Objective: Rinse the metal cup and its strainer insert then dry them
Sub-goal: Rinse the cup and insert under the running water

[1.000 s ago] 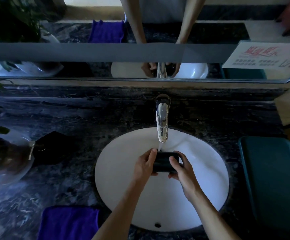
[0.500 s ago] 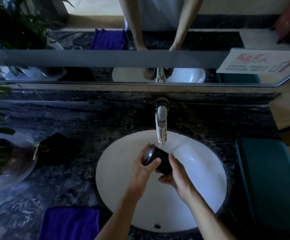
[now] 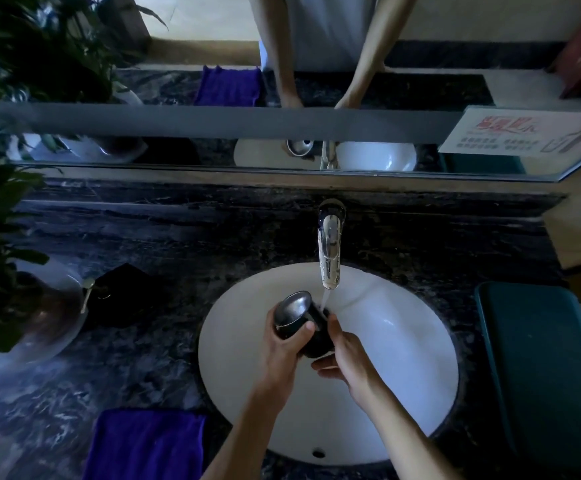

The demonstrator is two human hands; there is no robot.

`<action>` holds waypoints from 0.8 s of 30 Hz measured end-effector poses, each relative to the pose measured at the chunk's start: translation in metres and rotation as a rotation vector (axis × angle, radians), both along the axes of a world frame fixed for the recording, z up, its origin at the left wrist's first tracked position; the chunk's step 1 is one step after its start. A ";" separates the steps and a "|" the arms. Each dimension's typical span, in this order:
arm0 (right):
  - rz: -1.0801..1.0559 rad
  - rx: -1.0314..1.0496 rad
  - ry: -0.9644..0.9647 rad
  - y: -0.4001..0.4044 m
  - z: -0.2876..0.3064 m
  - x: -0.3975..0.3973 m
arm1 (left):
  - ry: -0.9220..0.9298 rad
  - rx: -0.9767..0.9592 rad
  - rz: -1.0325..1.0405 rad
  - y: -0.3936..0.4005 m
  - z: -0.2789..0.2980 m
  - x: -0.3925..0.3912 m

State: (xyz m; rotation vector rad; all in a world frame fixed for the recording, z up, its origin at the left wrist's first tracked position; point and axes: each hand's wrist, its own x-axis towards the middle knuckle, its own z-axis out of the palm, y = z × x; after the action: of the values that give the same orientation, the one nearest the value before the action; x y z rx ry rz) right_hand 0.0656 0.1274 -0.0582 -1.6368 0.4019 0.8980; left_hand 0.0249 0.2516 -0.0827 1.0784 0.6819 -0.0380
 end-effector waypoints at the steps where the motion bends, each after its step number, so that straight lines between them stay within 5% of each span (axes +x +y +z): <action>1: 0.004 -0.044 -0.036 0.000 0.001 0.001 | -0.007 0.015 -0.014 0.001 0.000 -0.001; 4: -0.029 -0.146 -0.136 -0.006 0.006 0.012 | -0.014 0.078 -0.029 0.007 0.000 -0.004; 24: 0.336 0.152 -0.305 0.009 0.032 -0.024 | 0.040 0.088 -0.057 0.014 0.025 -0.051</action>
State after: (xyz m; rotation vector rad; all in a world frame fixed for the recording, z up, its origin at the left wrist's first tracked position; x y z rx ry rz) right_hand 0.0415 0.1368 -0.0265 -1.6926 -0.1542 0.8810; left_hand -0.0256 0.2658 -0.0576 1.1843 0.6934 -0.0795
